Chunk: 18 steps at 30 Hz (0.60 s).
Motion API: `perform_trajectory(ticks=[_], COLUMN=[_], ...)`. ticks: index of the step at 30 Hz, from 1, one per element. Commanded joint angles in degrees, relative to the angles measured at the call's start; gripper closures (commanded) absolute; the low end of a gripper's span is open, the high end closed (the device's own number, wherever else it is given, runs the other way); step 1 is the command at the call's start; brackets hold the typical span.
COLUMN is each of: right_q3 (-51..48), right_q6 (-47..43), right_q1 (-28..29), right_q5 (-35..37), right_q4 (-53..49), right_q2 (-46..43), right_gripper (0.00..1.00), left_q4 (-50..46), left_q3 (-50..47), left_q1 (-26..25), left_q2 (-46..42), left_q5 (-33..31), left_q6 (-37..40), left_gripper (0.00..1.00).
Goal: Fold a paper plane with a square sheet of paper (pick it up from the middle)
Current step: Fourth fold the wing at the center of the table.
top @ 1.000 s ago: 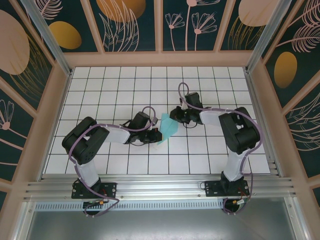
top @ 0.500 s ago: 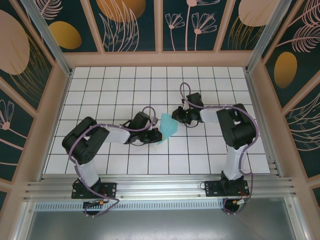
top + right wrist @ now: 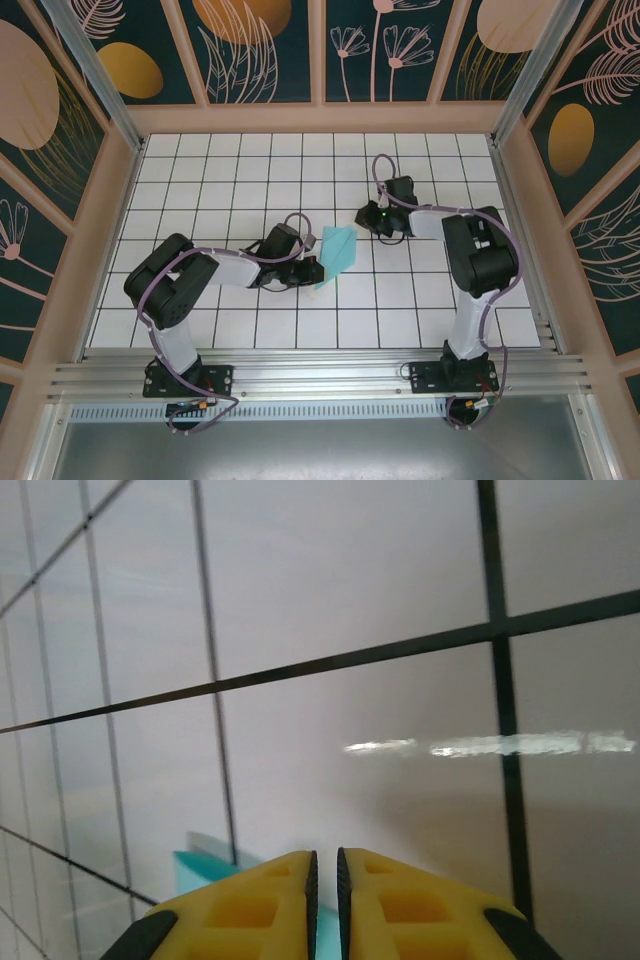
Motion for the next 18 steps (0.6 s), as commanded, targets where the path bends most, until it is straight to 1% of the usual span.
perform_trajectory(ticks=[1, 3, 6, 11, 14, 18], right_q3=[-2.5, -3.7, -5.7, -8.2, -7.7, -9.5], right_q6=[0.6, 1.5, 3.3, 5.7, 5.1, 5.2], right_q1=[2.7, 4.5, 6.9, 8.7, 9.2, 9.5], right_q5=[-1.9, -3.7, -2.9, -4.8, -2.6, 0.2], right_q4=[1.6, 3.3, 4.9, 9.8, 7.6, 6.3], right_q2=[-6.2, -6.3, -5.4, -2.4, 0.2, 1.9], right_gripper=[0.82, 0.82, 0.83, 0.83, 0.84, 0.85], left_q4=[-13.2, -13.1, -12.9, -12.5, -12.6, -12.8], left_q3=[-3.4, -3.3, -3.2, -3.1, -2.6, -2.0], left_q1=[0.1, 0.1, 0.1, 0.1, 0.2, 0.1], left_q2=[4.9, 4.8, 4.7, 4.3, 4.0, 2.3], left_q5=[-7.8, -7.6, -7.3, -6.6, -6.2, -5.0], left_q6=[2.2, 2.2, 2.0, 1.9, 2.0, 1.6], left_gripper=[0.92, 0.92, 0.92, 0.91, 0.90, 0.89])
